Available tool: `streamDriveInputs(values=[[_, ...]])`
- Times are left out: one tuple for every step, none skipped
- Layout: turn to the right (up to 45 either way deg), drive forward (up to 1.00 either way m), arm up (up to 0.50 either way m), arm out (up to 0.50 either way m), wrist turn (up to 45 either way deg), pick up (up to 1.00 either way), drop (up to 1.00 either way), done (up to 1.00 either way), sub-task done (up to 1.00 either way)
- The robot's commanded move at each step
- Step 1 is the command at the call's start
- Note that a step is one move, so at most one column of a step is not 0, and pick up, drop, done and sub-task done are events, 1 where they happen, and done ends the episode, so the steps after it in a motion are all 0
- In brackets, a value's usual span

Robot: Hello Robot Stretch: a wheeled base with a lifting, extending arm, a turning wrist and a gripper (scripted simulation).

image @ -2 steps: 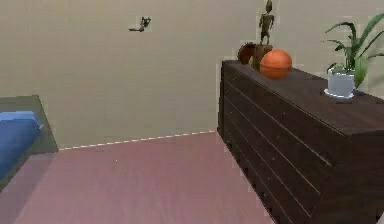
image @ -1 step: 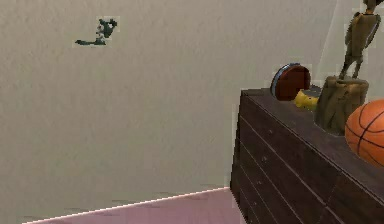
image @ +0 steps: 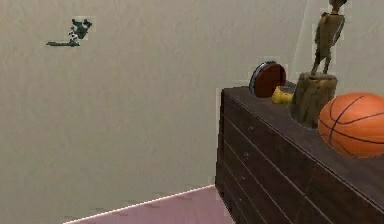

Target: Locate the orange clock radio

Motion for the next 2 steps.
streamDriveInputs(values=[[0.0, 0.2, 0.0, 0.0, 0.0, 0.0, 0.0, 0.0, 0.0], [30.0, 0.0, 0.0, 0.0, 0.0, 0.0, 0.0, 0.0, 0.0]])
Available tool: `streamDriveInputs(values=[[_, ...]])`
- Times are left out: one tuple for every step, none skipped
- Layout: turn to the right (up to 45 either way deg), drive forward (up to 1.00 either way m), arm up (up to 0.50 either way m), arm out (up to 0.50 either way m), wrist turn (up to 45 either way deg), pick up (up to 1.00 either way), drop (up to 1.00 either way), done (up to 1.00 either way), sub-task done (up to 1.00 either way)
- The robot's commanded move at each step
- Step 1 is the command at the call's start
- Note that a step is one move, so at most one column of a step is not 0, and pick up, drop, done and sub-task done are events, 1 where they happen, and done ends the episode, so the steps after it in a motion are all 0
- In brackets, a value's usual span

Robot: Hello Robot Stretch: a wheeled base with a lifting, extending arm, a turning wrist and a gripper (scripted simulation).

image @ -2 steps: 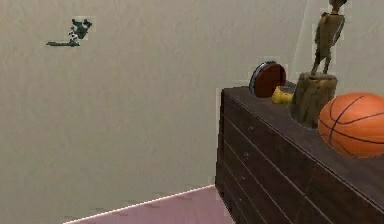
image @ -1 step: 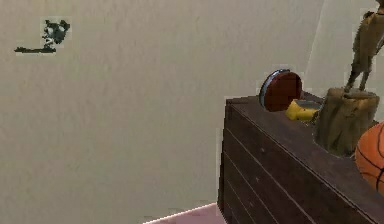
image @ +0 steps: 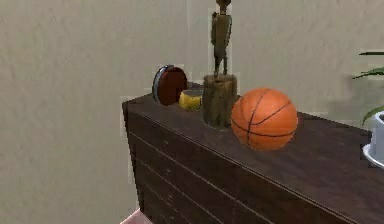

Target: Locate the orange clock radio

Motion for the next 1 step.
streamDriveInputs(values=[[0.0, 0.0, 0.0, 0.0, 0.0, 0.0, 0.0, 1.0, 0.0]])
